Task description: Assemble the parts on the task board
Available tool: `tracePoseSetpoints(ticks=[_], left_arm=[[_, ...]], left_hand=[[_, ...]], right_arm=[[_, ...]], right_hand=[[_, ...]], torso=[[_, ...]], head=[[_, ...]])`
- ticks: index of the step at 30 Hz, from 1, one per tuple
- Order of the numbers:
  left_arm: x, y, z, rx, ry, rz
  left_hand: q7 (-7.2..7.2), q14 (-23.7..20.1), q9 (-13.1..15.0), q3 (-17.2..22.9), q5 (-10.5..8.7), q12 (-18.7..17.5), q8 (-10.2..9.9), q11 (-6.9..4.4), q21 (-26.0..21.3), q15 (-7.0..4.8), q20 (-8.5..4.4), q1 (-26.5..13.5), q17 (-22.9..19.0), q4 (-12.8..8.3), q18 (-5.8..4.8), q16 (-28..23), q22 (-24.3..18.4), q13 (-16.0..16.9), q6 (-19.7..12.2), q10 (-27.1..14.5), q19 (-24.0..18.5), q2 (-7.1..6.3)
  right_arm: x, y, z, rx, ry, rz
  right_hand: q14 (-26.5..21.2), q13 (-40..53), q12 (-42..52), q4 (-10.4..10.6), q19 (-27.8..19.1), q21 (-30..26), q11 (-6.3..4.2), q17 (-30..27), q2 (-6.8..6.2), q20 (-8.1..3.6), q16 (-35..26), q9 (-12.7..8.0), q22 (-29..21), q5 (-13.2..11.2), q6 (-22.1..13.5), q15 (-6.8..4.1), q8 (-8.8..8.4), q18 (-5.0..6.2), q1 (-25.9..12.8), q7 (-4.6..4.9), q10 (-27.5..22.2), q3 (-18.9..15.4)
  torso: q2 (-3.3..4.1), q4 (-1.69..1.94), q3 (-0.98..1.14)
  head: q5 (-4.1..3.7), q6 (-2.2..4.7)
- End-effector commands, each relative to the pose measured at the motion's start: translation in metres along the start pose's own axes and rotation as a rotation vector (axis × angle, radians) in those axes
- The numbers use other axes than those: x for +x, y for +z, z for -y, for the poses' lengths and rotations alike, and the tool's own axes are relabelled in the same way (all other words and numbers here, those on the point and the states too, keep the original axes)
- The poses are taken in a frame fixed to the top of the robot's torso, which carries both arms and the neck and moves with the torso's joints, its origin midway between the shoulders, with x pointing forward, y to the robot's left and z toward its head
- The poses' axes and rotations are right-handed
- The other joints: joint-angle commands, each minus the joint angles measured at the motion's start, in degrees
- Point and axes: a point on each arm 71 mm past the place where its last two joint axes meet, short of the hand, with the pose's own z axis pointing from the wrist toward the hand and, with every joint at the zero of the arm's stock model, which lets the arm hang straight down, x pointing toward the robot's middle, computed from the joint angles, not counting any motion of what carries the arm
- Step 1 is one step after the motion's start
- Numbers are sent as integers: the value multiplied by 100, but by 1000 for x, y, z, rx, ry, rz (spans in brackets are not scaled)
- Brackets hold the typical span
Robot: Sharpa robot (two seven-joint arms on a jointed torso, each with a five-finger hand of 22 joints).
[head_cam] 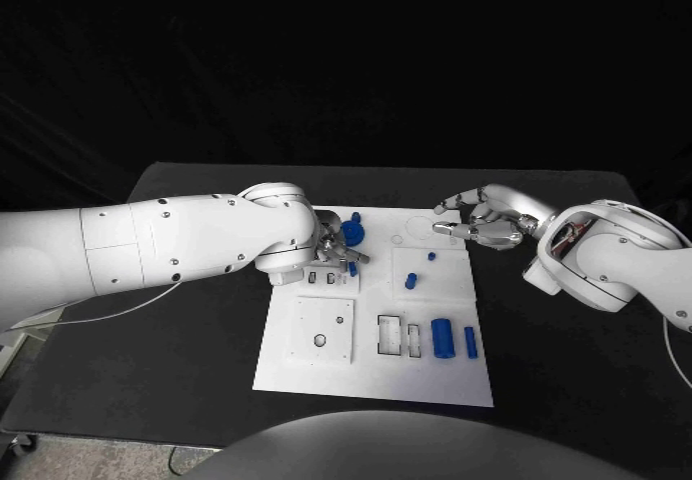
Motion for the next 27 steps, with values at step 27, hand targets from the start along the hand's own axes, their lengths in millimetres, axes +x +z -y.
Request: tracePoseSetpoints(ticks=[27], left_arm=[[6,6,0,-22,25,-27]], left_hand=[[-26,602,213,224,365,871,-207,-375,-73,-60,-40,379,1509,-118,-38,14,222,2249,61,941,-51,-98]], right_arm=[[2,-1,1,-2,2,-19]], right_hand=[[195,1505,22,-7,-31,-49,37,706,56,0,-28,-16,390,96,39,61,39,76,81,22,612,-27]], torso=[[-3,8,7]], head=[[27,1]])
